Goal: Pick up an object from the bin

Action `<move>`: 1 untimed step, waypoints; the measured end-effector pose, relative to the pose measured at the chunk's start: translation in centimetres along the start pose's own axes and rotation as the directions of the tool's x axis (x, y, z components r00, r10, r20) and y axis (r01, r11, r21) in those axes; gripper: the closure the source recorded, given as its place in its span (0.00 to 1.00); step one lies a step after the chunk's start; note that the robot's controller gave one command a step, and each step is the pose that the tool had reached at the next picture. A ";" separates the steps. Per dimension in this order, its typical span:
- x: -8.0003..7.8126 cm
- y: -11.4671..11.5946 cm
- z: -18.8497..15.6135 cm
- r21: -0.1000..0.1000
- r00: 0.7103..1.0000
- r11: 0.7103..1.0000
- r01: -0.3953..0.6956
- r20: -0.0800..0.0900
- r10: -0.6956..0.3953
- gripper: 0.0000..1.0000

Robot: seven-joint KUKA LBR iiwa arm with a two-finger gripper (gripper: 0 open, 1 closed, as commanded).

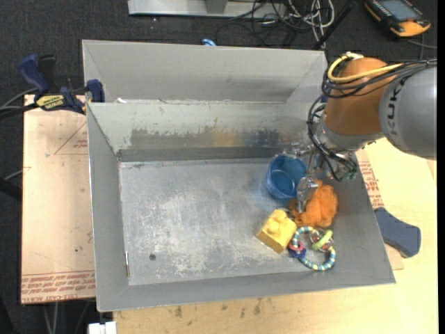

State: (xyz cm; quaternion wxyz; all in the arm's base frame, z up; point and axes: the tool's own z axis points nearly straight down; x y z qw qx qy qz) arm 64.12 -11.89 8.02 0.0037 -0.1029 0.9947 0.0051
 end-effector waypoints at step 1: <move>0.0 0.0 0.0 0.000 1.000 1.000 0.000 0.000 0.000 1.00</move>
Offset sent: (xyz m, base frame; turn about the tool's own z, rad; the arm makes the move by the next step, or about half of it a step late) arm 0.0000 0.0000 0.0000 0.0000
